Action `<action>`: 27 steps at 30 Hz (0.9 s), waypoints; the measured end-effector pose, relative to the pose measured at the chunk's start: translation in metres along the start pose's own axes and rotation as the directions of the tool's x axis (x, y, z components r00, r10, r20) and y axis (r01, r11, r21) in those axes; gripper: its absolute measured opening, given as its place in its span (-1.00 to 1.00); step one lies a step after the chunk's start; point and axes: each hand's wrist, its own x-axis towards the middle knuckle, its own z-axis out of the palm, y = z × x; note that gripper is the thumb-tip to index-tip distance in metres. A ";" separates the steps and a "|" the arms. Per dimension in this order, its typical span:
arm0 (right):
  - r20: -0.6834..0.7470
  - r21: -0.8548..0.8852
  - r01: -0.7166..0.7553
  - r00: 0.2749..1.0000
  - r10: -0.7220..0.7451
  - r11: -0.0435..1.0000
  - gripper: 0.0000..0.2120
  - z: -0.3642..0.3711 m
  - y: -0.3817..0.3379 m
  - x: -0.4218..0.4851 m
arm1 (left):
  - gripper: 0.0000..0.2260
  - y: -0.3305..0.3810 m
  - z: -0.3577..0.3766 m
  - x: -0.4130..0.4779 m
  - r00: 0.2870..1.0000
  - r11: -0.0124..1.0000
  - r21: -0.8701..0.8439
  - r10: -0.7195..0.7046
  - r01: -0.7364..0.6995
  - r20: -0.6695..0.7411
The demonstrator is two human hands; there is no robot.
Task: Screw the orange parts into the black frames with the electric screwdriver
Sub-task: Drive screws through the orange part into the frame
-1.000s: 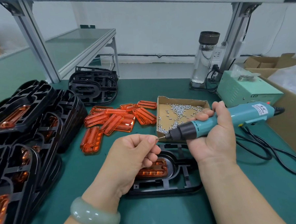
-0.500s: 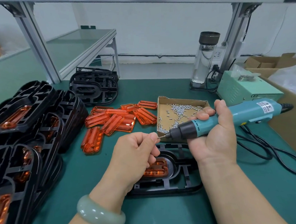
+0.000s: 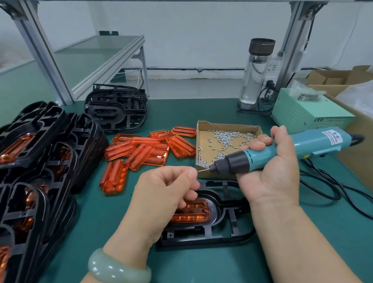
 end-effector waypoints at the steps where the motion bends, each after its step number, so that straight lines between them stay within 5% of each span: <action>1: 0.002 -0.009 -0.002 1.000 0.003 1.000 -0.81 0.000 0.001 -0.001 | -0.92 0.000 0.001 0.000 1.000 1.000 0.005 0.009 -0.009 -0.009; 9: 0.015 0.003 -0.015 1.000 0.015 1.000 -0.82 -0.001 0.006 -0.001 | -0.80 0.001 0.000 0.000 1.000 1.000 0.025 0.009 -0.009 0.009; 27: 0.010 0.020 -0.026 1.000 0.026 0.999 -0.81 -0.001 0.001 0.002 | -0.93 0.004 -0.002 -0.003 0.993 0.991 0.076 0.112 -0.109 -0.039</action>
